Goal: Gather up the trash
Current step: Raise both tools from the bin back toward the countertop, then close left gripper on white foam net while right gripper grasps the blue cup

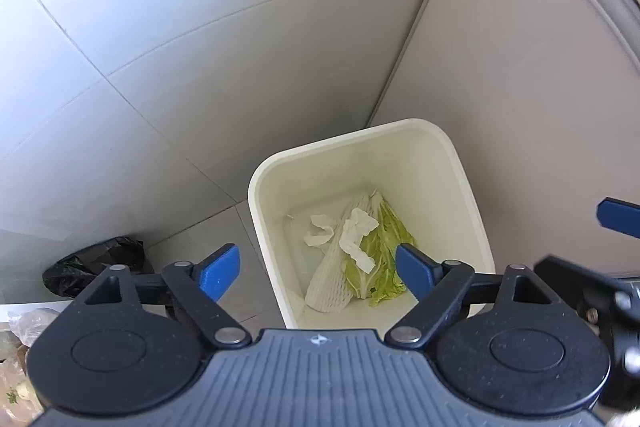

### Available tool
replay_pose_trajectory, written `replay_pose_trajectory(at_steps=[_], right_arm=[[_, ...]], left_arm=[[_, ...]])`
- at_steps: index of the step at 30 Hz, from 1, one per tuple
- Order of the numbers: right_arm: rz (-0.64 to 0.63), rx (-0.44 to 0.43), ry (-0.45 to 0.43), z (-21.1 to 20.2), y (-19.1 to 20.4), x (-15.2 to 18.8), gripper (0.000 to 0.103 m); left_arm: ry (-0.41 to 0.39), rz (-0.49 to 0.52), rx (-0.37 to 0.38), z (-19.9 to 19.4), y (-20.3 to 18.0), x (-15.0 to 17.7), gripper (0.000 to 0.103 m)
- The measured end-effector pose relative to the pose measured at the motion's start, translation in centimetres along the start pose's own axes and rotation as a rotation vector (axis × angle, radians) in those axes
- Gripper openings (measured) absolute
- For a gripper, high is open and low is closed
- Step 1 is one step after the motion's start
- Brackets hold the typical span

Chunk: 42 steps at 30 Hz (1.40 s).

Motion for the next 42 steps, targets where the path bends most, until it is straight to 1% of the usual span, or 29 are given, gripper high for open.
replay_pose_trajectory(at_steps=[5, 11, 12, 14, 18, 22, 25, 27, 31, 35, 38, 42], right_arm=[[-0.067, 0.034, -0.040, -2.0, 0.2, 0.3, 0.088], [-0.047, 0.027, -0.101, -6.1, -0.5, -0.1, 0.090], [-0.035, 0.030, -0.121, -6.9, -0.8, -0.2, 0.090], [-0.012, 0.041, -0.161, -8.3, -1.4, -0.4, 0.094], [0.006, 0.070, -0.246, -11.9, -2.5, -1.0, 0.096], [-0.002, 0.099, -0.327, -15.1, -3.6, -1.6, 0.101], [0.003, 0.109, -0.376, -17.3, -4.8, -2.2, 0.101], [0.021, 0.122, -0.398, -18.6, -5.9, -2.9, 0.101], [0.072, 0.163, -0.445, -20.5, -9.4, -3.5, 0.101], [0.118, 0.245, -0.510, -22.1, -13.4, -3.5, 0.102], [0.152, 0.288, -0.548, -23.1, -16.8, -3.5, 0.102], [0.232, 0.320, -0.571, -24.1, -21.3, -3.1, 0.103]], left_arm=[[-0.001, 0.008, 0.002, -1.1, -0.6, 0.0, 0.098], [-0.002, 0.007, 0.017, -3.2, -1.3, -0.2, 0.101], [-0.014, 0.001, 0.019, -3.8, -1.4, -0.3, 0.102], [-0.043, -0.014, 0.031, -5.0, -1.8, -0.7, 0.102], [-0.104, -0.040, 0.066, -7.9, -2.9, -2.3, 0.102], [-0.175, -0.026, 0.083, -10.6, -4.5, -4.3, 0.102], [-0.215, -0.011, 0.103, -12.2, -6.0, -5.7, 0.102], [-0.240, 0.006, 0.115, -13.1, -7.2, -6.5, 0.102], [-0.283, 0.046, 0.136, -14.8, -10.0, -8.2, 0.102], [-0.328, 0.104, 0.172, -16.6, -13.3, -10.7, 0.102], [-0.366, 0.171, 0.190, -17.5, -16.5, -12.5, 0.102], [-0.432, 0.276, 0.196, -18.8, -21.1, -15.0, 0.102]])
Point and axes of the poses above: each gripper's, at about its wrist camera, not at the fingertips, and z roughly the way its jaws point, y to its left, x to its underside, the point moved 9 cm from there along z, roughly the way its jaws point, and after that the axes turned 10 degrees about y, right-handed, at the moved point
